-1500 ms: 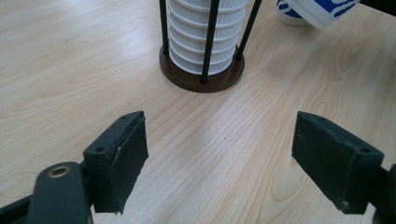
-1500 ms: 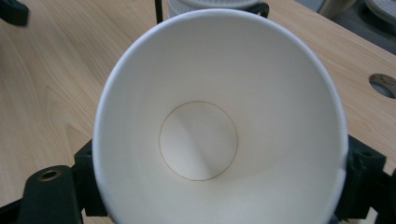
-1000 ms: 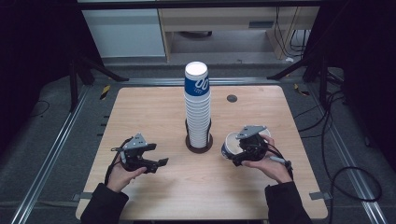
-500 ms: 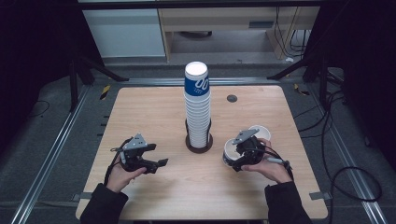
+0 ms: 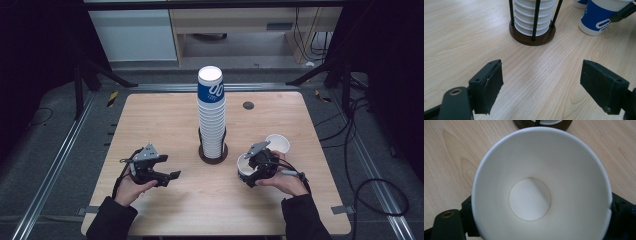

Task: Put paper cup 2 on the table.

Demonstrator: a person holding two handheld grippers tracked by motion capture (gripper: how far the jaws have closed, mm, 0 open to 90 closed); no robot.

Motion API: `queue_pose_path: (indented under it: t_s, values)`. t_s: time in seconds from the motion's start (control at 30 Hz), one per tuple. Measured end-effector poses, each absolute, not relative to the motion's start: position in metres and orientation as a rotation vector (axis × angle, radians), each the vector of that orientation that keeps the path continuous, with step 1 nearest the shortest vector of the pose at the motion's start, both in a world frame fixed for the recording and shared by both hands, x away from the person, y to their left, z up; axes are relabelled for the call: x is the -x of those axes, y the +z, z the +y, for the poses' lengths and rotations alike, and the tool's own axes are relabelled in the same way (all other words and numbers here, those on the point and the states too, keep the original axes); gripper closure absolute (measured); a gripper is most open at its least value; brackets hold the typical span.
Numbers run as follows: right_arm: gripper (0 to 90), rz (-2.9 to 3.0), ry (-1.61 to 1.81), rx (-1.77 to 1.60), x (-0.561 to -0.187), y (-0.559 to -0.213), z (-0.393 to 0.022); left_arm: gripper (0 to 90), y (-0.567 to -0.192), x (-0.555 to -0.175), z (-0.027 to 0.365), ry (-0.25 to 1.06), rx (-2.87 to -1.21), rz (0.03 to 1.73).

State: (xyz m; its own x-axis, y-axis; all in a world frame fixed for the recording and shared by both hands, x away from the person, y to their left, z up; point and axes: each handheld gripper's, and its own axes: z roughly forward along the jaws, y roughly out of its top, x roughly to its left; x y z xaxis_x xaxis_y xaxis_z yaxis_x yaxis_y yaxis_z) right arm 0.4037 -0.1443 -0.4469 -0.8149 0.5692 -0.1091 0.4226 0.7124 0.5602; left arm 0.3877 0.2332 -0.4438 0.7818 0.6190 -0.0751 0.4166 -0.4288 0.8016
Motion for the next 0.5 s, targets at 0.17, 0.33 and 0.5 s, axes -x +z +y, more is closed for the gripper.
queue_pose_path:
  t_s: [0.17,0.33,0.5]
  values:
    - [11.0,2.639,0.77,-0.76,-0.403,-0.448,-0.144,17.7,-0.444,-0.388,0.233,0.291,-2.084,0.77]
    - [6.3,2.601,0.862,-0.75,-0.403,-0.441,-0.147,17.6,-0.444,-0.388,0.234,0.291,-2.079,0.772]
    - [5.3,2.536,0.987,-0.766,-0.4,-0.429,-0.154,17.3,-0.443,-0.388,0.235,0.293,-2.074,0.773]
